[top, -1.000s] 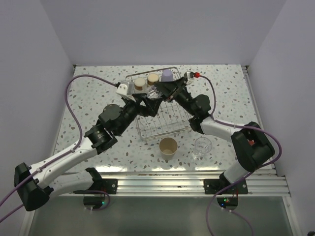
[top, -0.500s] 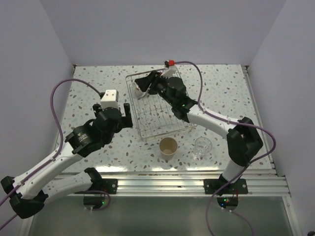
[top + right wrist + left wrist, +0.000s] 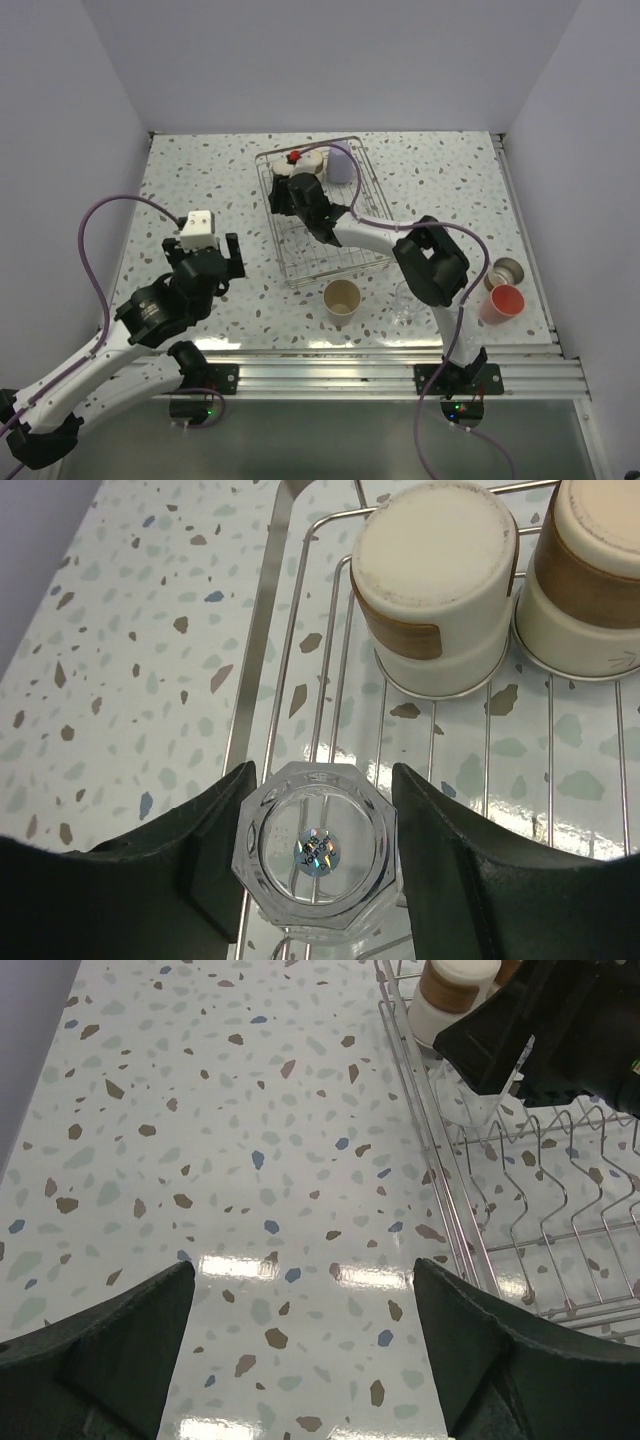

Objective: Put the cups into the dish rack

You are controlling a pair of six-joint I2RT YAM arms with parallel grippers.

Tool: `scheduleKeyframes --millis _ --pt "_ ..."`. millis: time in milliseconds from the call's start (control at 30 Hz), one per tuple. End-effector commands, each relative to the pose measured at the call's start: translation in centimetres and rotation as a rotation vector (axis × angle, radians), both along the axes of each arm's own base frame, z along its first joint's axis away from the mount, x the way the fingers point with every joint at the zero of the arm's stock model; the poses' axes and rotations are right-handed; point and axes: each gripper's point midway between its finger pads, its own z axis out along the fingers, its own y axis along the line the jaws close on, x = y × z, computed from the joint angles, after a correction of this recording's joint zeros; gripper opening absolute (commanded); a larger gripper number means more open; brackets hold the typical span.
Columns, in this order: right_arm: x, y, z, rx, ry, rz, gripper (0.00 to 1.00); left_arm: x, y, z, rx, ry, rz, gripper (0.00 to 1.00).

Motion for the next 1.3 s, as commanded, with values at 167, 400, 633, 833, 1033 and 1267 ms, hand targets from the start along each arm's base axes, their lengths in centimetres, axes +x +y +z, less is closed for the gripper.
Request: scheduleKeyframes --millis 167,400,633,833,1033,1267 --pt "2.4 0.8 1.6 -0.041 -0.086 -0.061 0.0 0.4 0.0 0.3 -0.029 -0.062 -0.006 0.94" --pt "3.3 0.8 -0.3 -0.113 -0.084 -0.096 0.0 -0.4 0.3 -1.5 -0.004 0.007 -0.005 0.94" --pt "3.7 0.6 -2.7 -0.167 -0.073 -0.13 0.0 -0.4 0.2 -0.8 -0.043 -0.039 -0.023 0.94" --pt "3.5 0.4 -3.6 -0.199 -0.069 -0.147 0.0 -0.5 0.4 -0.5 -0.056 -0.051 -0.019 0.94" --pt "3.3 0.3 -4.2 -0.212 -0.058 -0.153 0.01 -0.5 0.3 -0.6 -0.057 -0.05 -0.021 0.94" --pt "3.1 0.6 -3.7 -0.203 -0.056 -0.136 0.47 -0.5 0.3 -0.6 -0.053 -0.049 -0.023 0.94"
